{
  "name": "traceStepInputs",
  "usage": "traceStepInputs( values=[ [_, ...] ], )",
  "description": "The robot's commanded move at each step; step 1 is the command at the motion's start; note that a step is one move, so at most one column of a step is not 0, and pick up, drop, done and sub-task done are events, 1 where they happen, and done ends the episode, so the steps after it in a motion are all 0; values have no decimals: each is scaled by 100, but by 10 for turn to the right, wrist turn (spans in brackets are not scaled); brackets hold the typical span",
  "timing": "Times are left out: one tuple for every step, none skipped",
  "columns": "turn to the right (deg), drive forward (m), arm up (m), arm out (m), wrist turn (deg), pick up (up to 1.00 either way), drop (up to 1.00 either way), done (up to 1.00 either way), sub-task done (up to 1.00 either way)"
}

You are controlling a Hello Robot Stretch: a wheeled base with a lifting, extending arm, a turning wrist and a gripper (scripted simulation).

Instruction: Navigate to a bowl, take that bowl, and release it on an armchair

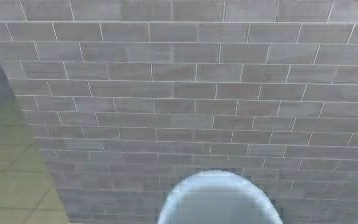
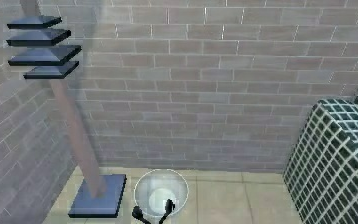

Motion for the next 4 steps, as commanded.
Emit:
traceStepInputs(
  values=[
    [-450,0,0,0,0,0,0,0,0],
    [-150,0,0,0,0,0,0,0,0],
    [0,0,0,16,0,0,0,0,0],
    [0,0,0,0,-60,0,0,0,0]
  ],
)
